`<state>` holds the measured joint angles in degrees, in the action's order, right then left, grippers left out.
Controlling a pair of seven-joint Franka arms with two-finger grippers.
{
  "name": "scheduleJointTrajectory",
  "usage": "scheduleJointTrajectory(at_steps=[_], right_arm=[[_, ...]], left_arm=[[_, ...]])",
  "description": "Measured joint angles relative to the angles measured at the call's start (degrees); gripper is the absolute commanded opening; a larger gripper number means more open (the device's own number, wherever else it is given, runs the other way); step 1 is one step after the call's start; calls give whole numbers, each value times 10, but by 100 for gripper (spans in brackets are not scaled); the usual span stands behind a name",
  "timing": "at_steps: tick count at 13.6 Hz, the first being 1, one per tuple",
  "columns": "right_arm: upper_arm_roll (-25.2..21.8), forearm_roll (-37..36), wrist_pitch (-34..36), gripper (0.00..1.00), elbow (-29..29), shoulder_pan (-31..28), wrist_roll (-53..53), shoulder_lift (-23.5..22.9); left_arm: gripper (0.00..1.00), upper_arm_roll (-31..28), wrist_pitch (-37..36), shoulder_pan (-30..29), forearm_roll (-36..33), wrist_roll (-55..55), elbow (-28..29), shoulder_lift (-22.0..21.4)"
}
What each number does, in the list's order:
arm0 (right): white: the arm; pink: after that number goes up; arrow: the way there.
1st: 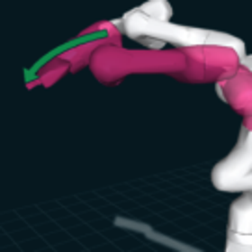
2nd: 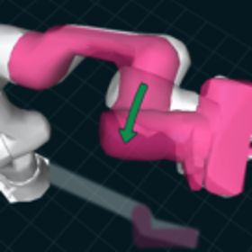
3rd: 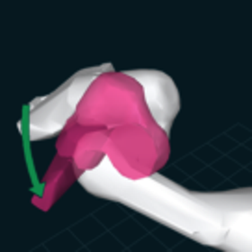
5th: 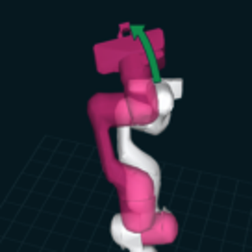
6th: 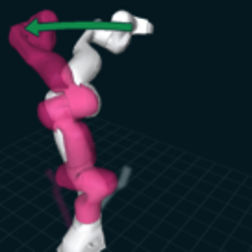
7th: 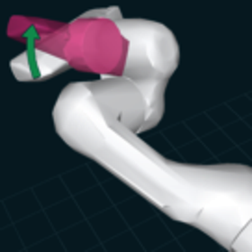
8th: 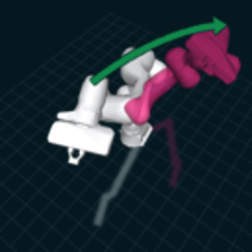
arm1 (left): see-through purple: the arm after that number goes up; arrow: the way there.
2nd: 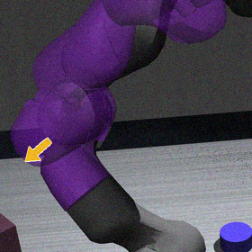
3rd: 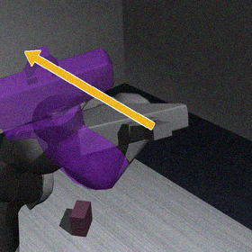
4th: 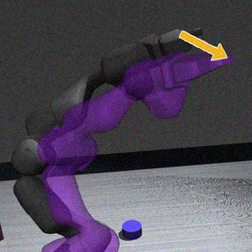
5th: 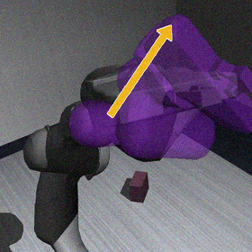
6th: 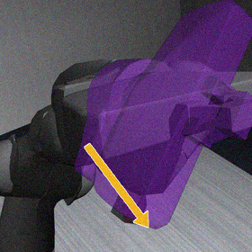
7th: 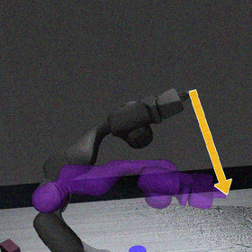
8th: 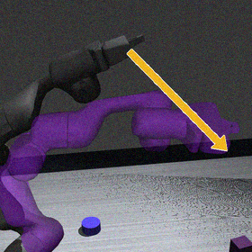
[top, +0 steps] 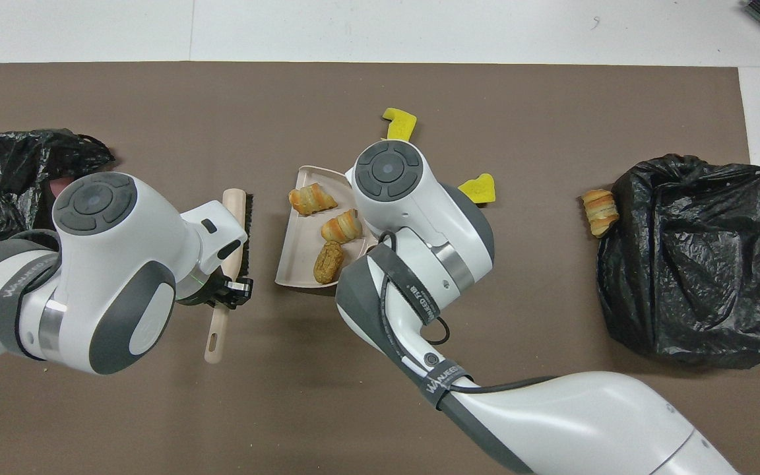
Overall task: Sweep and dump trash in bin
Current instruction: 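Sweep the bread pieces with the left gripper's brush into the right gripper's dustpan, then tip the dustpan with the right gripper over the nearer-right trash bag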
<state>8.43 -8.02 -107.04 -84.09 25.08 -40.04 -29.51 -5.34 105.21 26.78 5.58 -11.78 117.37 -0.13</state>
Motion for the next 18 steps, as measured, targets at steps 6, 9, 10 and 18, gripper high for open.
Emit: scheduleJointTrajectory(at_steps=[6,9,10,18], right_arm=[[0,0,35,0,1,-79,-64,61],[0,0,80,0,1,-124,-131,95],[-1,1,93,0,1,-139,-158,104],[-3,0,151,0,1,-332,-416,163]], left_arm=[[0,5,-2,3,2,-39,39,-19],[0,10,11,52,4,-107,67,-40],[0,11,20,78,4,-132,79,-46],[0,18,156,292,78,-318,163,-50]])
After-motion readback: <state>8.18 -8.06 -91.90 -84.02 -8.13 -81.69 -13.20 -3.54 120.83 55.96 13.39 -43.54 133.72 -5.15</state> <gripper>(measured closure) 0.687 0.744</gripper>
